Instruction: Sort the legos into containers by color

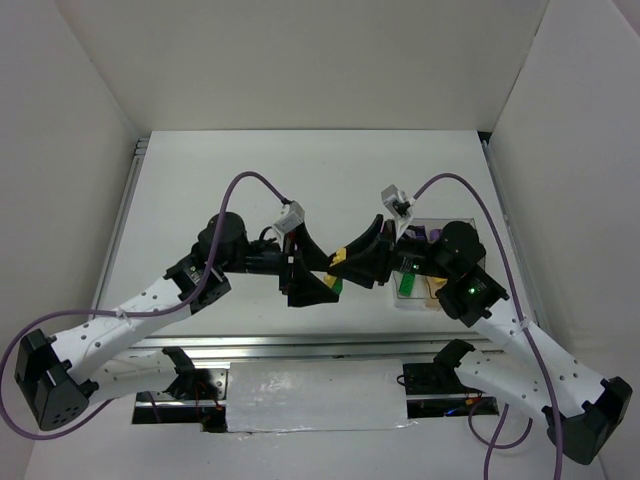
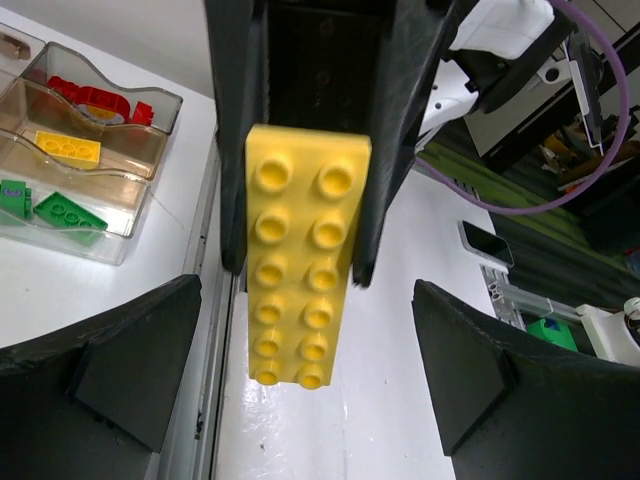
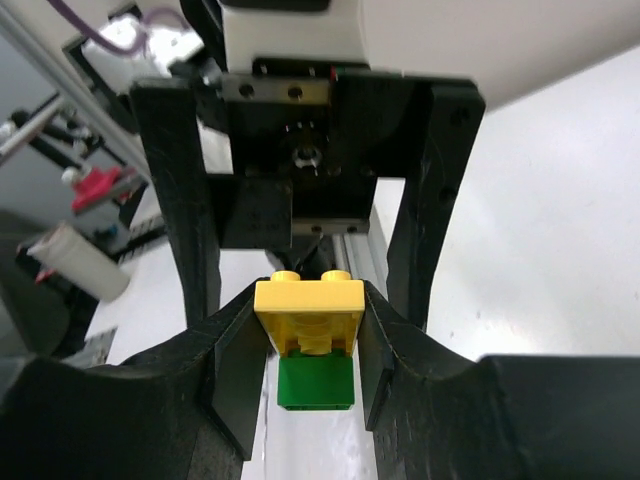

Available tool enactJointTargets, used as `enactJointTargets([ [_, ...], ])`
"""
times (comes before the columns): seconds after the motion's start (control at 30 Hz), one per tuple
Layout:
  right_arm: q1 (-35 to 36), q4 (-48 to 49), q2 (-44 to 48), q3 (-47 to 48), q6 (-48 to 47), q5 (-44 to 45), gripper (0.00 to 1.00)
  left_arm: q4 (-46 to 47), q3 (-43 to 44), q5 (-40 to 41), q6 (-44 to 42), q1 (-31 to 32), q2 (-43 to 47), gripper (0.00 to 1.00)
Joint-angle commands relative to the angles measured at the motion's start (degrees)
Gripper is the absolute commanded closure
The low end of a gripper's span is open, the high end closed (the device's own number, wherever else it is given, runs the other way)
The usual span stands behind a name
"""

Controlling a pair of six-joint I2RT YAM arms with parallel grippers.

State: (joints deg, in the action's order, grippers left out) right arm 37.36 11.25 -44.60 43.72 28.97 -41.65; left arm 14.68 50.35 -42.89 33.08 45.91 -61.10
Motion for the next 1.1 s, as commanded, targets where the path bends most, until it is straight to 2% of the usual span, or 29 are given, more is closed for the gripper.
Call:
enactJointTargets([
  [0.0, 0.3, -6.5, -1.7, 4.3, -4.9, -6.9, 0.97, 0.5, 0.9, -1.1, -2.6, 0.2, 1.8, 0.01],
  [0.13, 0.4, -6.4, -1.0, 3.7, -5.1, -7.4, 0.97, 1.3, 0.7, -1.2, -2.6, 0.2, 2.7, 0.04],
  [0.27, 0.3, -4.5, -0.3, 2.9, -4.1, -8.4, 0.96, 2.1, 0.7, -1.8, -2.4, 0.2, 2.4, 0.26],
  [0.3, 0.4, -4.6, -0.4, 3.0, -4.2, -9.0, 0.96, 2.5, 0.6, -2.0, -2.3, 0.2, 2.1, 0.37],
  [0.33, 0.4, -4.7, -0.4, 3.1, -4.4, -9.0, 0.96, 2.8, 0.5, -2.3, -2.2, 0.2, 2.0, 0.42],
  [0.43, 0.3, -2.6, -0.1, 2.5, -3.0, -8.8, 0.96, 3.0, 0.4, -2.5, -2.0, 0.1, 1.4, 0.40],
  [0.47, 0.4, -2.0, -0.1, 2.2, -2.3, -8.9, 0.96, 3.2, 0.3, -2.5, -1.8, 0.2, 1.2, 0.34],
  [0.53, 0.4, -1.0, 0.1, 2.2, -1.6, -8.5, 0.96, 3.5, 0.2, -2.8, -1.4, 0.2, 0.7, 0.30],
  [0.8, 0.5, 1.6, 0.7, 2.0, 0.3, -4.9, 0.97, 5.0, -0.7, -3.4, -1.0, 0.2, 1.0, 0.27],
  [0.9, 0.5, 1.6, 0.1, 2.2, 0.5, -5.5, 0.97, 4.7, -0.6, -2.8, -1.4, 0.2, 1.6, 0.40],
  [0.93, 0.4, 1.4, 0.0, 2.2, 0.4, -5.7, 0.97, 4.7, -0.6, -2.7, -1.4, 0.2, 1.7, 0.48],
  [1.07, 0.4, 2.5, -0.9, 1.4, 1.1, -6.6, 0.96, 4.7, -0.5, -0.7, -1.6, 0.2, 2.7, 0.60],
])
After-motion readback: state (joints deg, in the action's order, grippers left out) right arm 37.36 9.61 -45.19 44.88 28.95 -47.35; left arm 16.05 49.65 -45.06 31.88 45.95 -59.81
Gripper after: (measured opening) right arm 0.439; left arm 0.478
